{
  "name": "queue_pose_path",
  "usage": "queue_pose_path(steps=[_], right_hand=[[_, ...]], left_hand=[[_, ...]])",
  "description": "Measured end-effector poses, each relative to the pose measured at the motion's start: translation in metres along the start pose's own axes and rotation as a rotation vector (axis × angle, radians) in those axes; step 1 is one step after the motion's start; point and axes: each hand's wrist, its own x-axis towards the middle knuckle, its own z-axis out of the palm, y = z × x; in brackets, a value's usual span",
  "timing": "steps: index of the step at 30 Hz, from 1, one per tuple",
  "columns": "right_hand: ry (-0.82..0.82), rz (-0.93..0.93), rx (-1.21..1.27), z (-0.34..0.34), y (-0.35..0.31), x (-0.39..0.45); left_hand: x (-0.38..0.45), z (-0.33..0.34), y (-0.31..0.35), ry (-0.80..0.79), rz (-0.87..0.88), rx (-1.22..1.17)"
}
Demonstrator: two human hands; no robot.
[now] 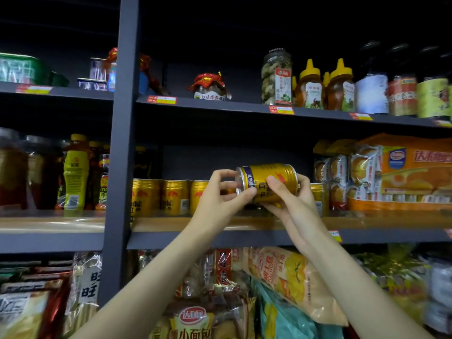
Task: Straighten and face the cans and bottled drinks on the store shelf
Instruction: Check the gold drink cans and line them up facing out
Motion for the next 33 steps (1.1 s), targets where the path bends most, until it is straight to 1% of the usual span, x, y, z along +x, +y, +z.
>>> queue_pose_path(steps=[2,3,4,7,10,13,16,18,21,23,25,27,28,29,30,32,33], right_hand=[[-0.017,0.009,0.057,-0.004,-0.001,-0.003],[-0.028,0.023,0.096,-0.006,-0.001,-0.004],[-0.042,0.044,0.136,-0.009,-0.002,-0.005],[-0.126,0.152,0.195,-0.015,-0.003,-0.009],[-0.182,0.281,0.309,-0.016,0.0,-0.013],[-0.164,0.341,0.45,-0.014,0.001,-0.009],[-0.155,0.326,0.479,-0.014,-0.001,-0.005],[-0.143,0.24,0.447,-0.015,-0.004,-0.003],[-0.08,0.018,0.282,-0.012,-0.008,-0.001],[-0.058,-0.108,0.148,-0.01,-0.01,-0.002],[-0.091,-0.172,0.061,-0.01,-0.014,-0.004],[-0.132,-0.195,0.01,-0.01,-0.016,-0.005],[-0.136,-0.196,-0.02,-0.01,-0.015,-0.005],[-0.127,-0.188,-0.054,-0.01,-0.015,-0.006],[-0.11,-0.166,-0.087,-0.009,-0.015,-0.006],[-0.106,-0.049,-0.061,-0.008,-0.013,-0.004],[-0.127,0.035,0.021,-0.007,-0.013,-0.004]], left_hand=[[0.002,0.0,0.002,0.014,-0.023,-0.033],[0.002,0.0,0.003,0.02,-0.002,-0.019],[0.002,0.0,0.005,0.033,0.055,0.025],[0.003,0.001,0.013,0.051,0.322,0.188],[0.003,0.001,0.024,-0.028,0.5,0.303],[0.003,0.0,0.028,-0.141,0.561,0.358],[0.004,-0.004,0.025,-0.162,0.558,0.379],[0.006,-0.008,0.022,-0.162,0.521,0.38],[0.009,-0.012,0.015,-0.154,0.322,0.256],[0.01,-0.014,0.011,-0.152,0.122,0.093],[0.009,-0.016,0.007,-0.199,-0.068,-0.156],[0.009,-0.018,0.004,-0.231,-0.165,-0.337],[0.009,-0.018,0.003,-0.227,-0.165,-0.368],[0.009,-0.018,0.002,-0.204,-0.128,-0.348],[0.011,-0.017,0.002,-0.162,-0.052,-0.269],[0.015,-0.019,0.004,-0.082,0.197,0.011],[0.017,-0.021,0.006,-0.088,0.323,0.157]])
